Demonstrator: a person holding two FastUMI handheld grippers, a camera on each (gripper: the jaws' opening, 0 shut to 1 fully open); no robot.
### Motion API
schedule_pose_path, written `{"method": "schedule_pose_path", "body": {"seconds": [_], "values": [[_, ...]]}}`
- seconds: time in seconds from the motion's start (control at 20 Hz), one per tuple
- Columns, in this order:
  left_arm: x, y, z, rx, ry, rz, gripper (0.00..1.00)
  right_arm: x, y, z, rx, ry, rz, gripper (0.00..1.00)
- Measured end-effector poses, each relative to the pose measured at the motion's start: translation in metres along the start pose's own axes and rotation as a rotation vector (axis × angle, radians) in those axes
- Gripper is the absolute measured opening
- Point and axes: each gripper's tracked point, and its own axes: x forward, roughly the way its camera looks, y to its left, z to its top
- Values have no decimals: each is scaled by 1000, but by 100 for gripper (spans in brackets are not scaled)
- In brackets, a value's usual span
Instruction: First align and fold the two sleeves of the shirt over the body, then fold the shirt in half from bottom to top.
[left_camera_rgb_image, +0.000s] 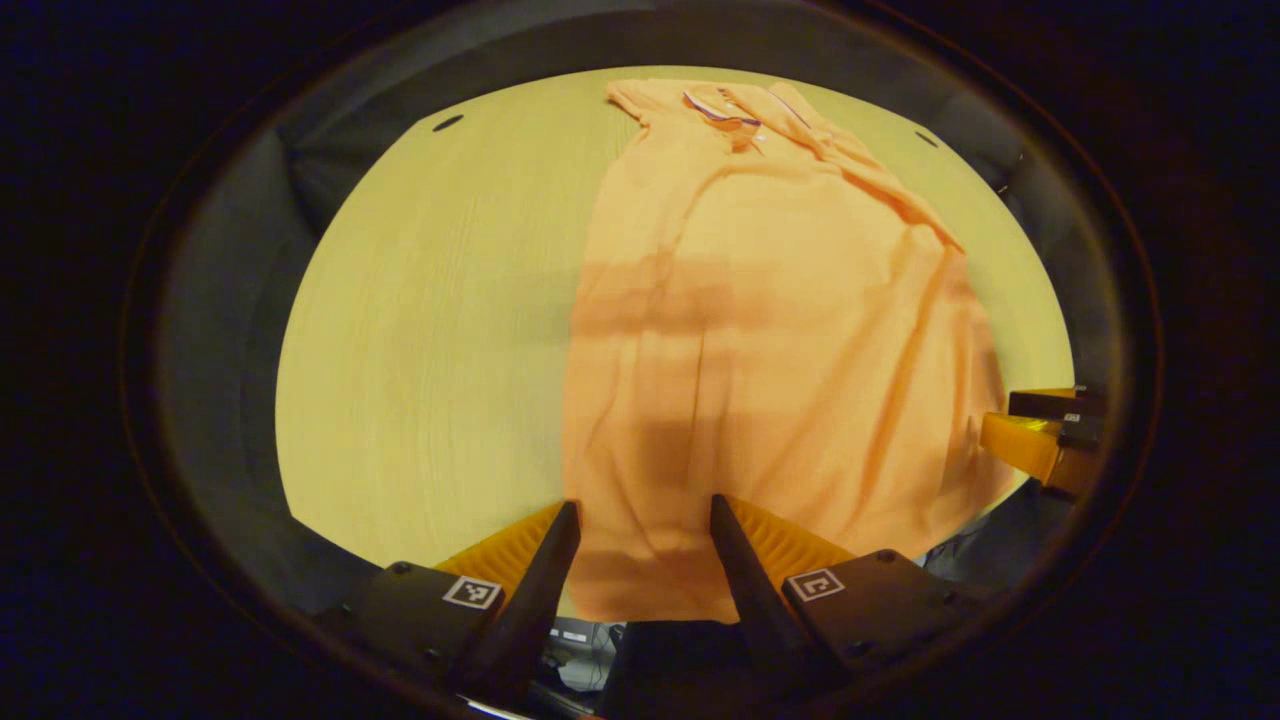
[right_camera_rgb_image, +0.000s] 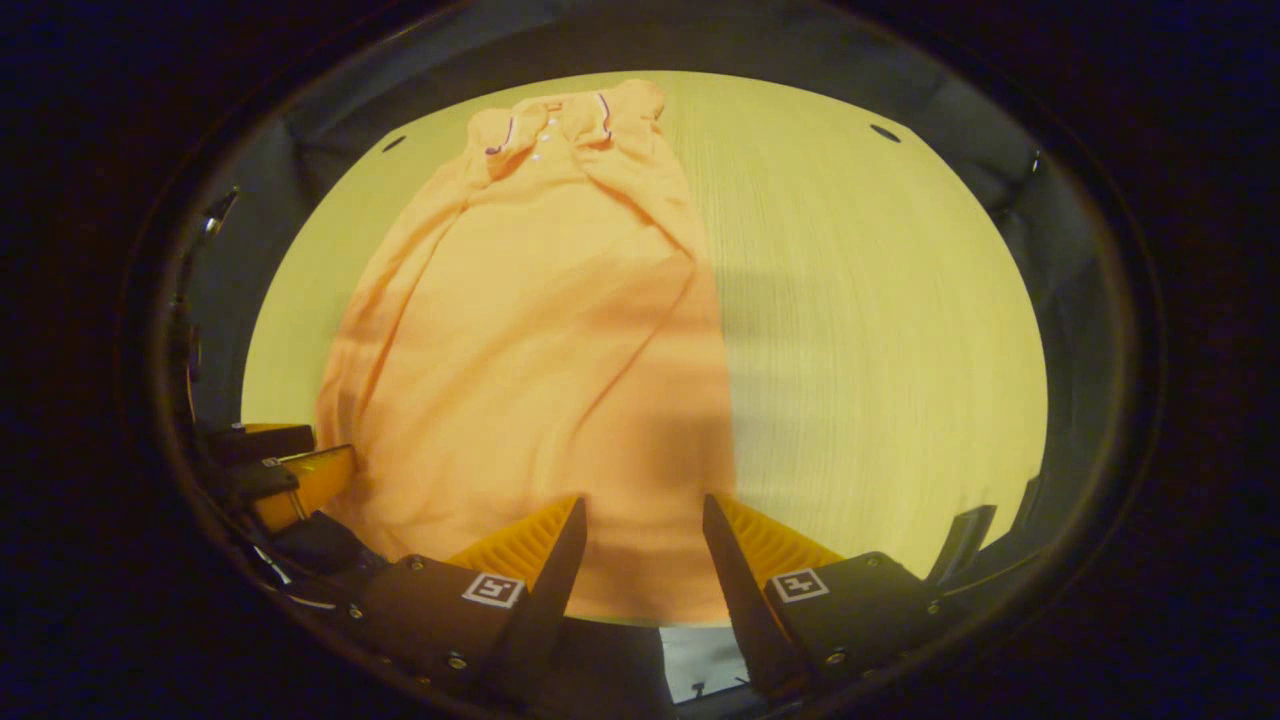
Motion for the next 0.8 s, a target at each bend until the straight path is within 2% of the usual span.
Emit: {"method": "schedule_pose_path", "body": {"seconds": [0.1,0.25,0.35,0.45,0.5,0.8], "values": [[4,0,0,0,22,1,92,2,-1,-7,4,37,-5,76],[7,-2,1,-4,50,-1,89,9,1,-11,1,72,-17,74],[7,-2,0,-2,80,-2,90,11,0,-12,-12,85,-34,77],[9,-3,1,-5,122,-11,90,10,0,-13,-26,114,-60,73],[10,-3,2,-10,142,-18,90,11,0,-12,-33,133,-64,77],[8,-1,1,-19,221,-36,89,10,1,-12,-3,258,-71,79]]}}
